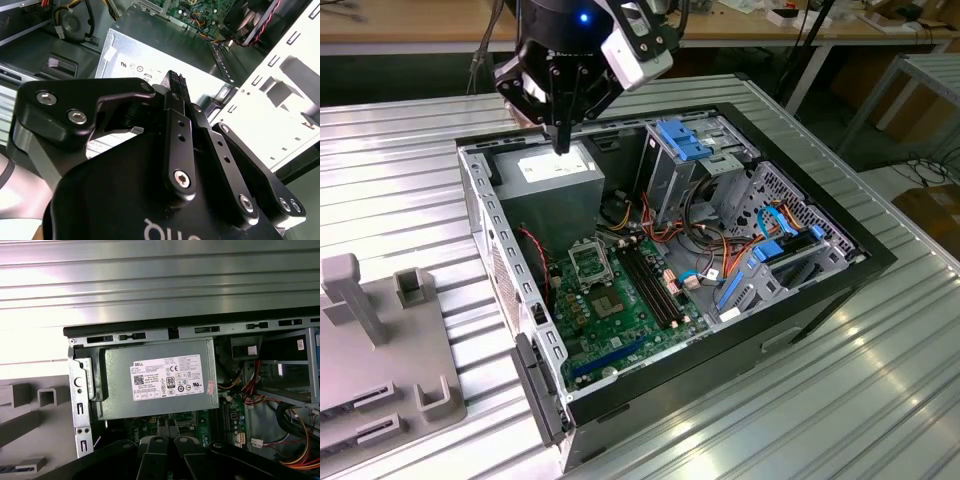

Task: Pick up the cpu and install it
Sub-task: 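Reach for the cpu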

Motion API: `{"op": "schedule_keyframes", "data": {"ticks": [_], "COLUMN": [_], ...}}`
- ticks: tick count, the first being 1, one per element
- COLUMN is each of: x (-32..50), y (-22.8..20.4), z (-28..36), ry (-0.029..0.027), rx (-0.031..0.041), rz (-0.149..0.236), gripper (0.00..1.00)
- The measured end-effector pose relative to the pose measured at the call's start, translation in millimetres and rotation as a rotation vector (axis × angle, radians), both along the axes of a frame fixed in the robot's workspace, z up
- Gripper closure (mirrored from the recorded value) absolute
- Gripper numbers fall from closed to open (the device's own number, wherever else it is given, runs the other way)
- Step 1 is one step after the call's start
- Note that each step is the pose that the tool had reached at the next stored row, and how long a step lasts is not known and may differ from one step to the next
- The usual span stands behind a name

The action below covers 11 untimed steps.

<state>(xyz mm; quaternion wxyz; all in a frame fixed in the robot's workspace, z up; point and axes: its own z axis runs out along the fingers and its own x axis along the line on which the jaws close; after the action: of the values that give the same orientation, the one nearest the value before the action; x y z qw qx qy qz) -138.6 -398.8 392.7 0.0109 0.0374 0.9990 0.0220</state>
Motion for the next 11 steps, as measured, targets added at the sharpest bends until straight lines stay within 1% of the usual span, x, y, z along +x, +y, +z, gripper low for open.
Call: {"op": "schedule_keyframes", "data": {"ticks": [11], "x": [-2.6], "y": [0.0], "z": [-0.2], "ry": [0.0012], "rx": [0.0], "rz": [0.0], "gripper": [0.89]}}
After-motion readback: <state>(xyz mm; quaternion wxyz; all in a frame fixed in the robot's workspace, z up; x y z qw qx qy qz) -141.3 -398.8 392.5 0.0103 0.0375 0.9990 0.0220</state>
